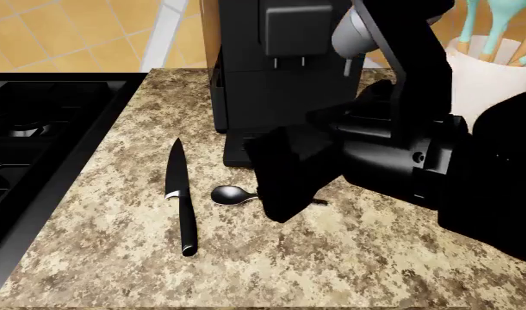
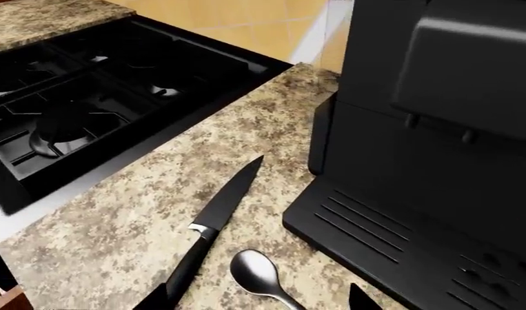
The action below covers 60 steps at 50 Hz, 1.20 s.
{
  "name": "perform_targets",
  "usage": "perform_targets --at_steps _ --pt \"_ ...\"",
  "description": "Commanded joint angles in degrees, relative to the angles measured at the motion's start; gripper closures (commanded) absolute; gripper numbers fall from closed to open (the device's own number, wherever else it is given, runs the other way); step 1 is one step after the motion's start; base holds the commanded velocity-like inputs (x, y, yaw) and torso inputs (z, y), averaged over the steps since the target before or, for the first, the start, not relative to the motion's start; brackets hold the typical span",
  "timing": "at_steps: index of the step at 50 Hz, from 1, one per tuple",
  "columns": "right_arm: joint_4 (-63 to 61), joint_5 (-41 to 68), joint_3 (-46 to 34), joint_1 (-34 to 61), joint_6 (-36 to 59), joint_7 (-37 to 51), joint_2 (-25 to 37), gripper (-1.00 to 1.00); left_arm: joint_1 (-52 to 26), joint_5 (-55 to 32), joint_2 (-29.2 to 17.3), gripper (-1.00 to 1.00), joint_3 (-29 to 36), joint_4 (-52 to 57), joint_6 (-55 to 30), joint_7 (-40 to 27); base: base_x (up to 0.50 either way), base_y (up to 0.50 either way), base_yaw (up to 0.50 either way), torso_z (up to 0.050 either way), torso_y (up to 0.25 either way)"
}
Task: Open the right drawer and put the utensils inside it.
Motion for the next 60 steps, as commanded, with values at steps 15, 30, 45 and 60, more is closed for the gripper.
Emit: perform_targets --at_steps 15,30,45,60 --pt "-1.3 1.6 -5.1 1.3 -10.9 9.0 -10.1 -1.00 0.0 0.0 -0.1 -1.00 0.1 0.0 -0.2 -0.2 0.00 0.00 0.00 0.000 0.000" --pt "-0.9 3.2 -8.0 3.2 -15.3 13.6 -14.3 -1.00 -0.1 -0.1 0.1 -1.00 0.3 0.0 -0.3 -0.2 0.00 0.00 0.00 0.000 0.000" --pt "-0.3 -1.1 -10.3 -0.2 -22.2 16.5 -18.5 -1.00 -0.1 0.5 -0.2 -1.00 0.9 0.0 -0.3 -0.5 0.00 0.00 0.00 0.000 0.000" --pt "-2.1 -1.7 -14.3 -1.4 -26.3 20.4 -22.7 -1.00 -0.1 0.9 -0.5 -1.00 1.4 0.0 -0.3 -0.7 0.00 0.00 0.00 0.000 0.000"
